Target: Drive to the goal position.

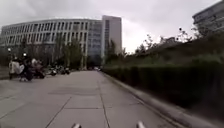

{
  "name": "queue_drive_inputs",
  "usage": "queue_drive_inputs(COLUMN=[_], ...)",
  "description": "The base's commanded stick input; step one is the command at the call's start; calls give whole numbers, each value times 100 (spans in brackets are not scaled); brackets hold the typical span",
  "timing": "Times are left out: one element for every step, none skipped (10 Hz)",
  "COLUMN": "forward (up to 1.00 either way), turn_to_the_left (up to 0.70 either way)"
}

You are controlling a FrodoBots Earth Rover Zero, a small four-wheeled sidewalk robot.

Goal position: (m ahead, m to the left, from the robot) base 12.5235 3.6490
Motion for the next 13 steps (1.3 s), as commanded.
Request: queue_drive_inputs(forward=[70, 70, 70, 70, 70, 70, 70, 70, 70, 70, 70, 70, 70], turn_to_the_left=[0, 0, 14, 14, 14, 14, 14, 14, 14, 14, 13, 9, 0])
